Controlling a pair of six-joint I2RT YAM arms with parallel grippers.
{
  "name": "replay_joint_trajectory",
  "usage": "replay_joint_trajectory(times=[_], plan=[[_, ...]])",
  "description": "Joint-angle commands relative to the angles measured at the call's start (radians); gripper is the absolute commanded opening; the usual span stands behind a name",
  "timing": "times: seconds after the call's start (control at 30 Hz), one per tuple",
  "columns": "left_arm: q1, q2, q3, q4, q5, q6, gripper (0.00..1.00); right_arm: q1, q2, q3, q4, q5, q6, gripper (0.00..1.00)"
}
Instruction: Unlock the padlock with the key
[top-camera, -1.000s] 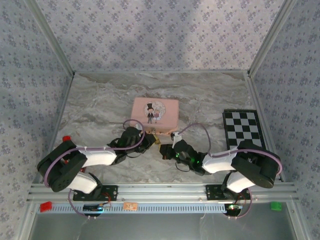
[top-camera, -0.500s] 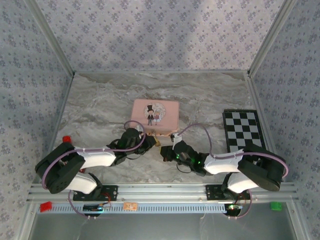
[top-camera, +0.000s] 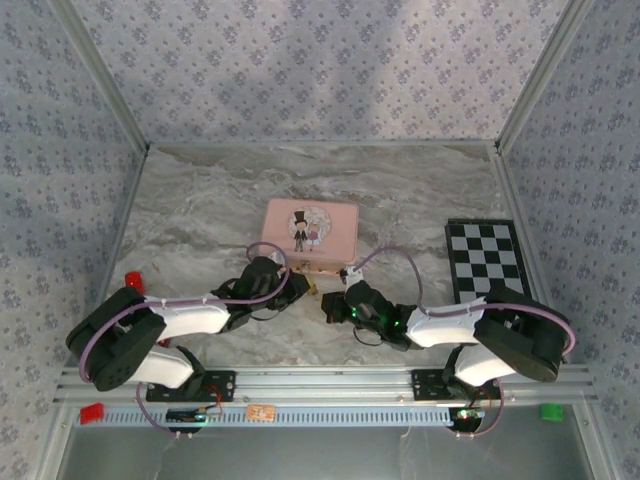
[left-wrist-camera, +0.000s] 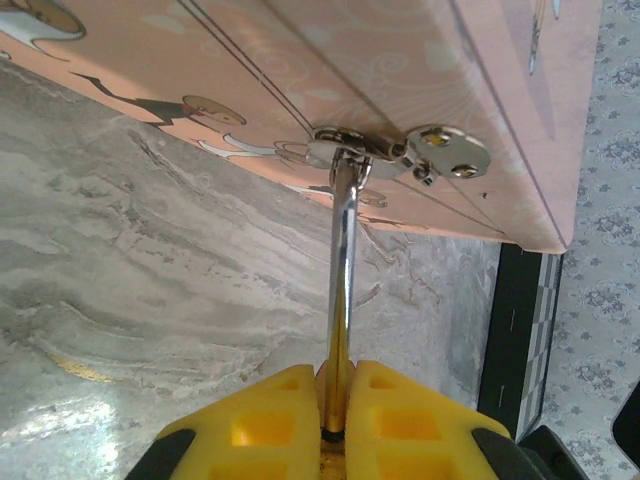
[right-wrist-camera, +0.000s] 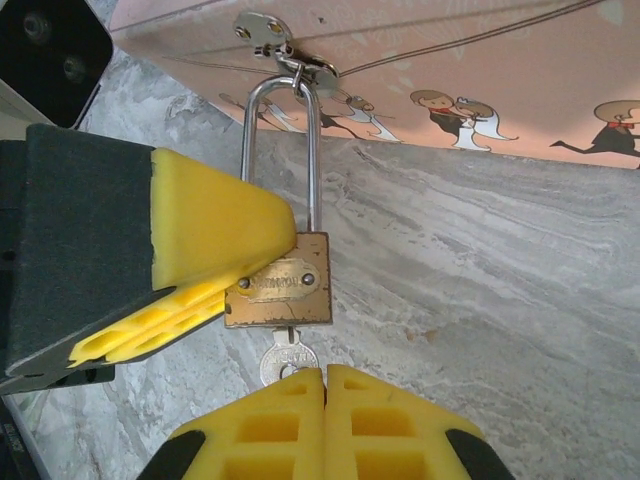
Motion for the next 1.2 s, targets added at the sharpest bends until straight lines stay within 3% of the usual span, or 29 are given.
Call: replay_joint_trajectory(times=[0.0, 0.33, 0.53, 0.8, 1.0, 1.17], plan=[[0.006, -0.012, -0.014, -0.062, -0.035, 0.025, 0.09, -0.006, -0.001, 0.007, -0.056, 0.032, -0.023, 0.07], [0.007, -0.040, 0.016, -0.110, -0.023, 0.021, 0.12, -0.014, -0.080, 0.050, -0.187, -0.007, -0.224, 0.35], [0.008, -0.075, 0.011, -0.234, -0.077, 0.044, 0.25, -0.040, -0.143, 0.045, -0.269, 0.039, -0.229, 0.38], [0.020, -0.108, -0.026, -0.248, -0.111, 0.049, 0.44, -0.057, -0.186, 0.040, -0.288, 0.037, -0.230, 0.40], [0.039, -0.248, -0.018, -0.370, -0.175, 0.112, 0.62, -0.092, -0.165, 0.047, -0.268, -0.040, -0.187, 0.42], [0.101, -0.401, 0.007, -0.534, -0.209, 0.211, 0.70, -0.098, -0.118, 0.081, -0.255, -0.080, -0.087, 0.45]])
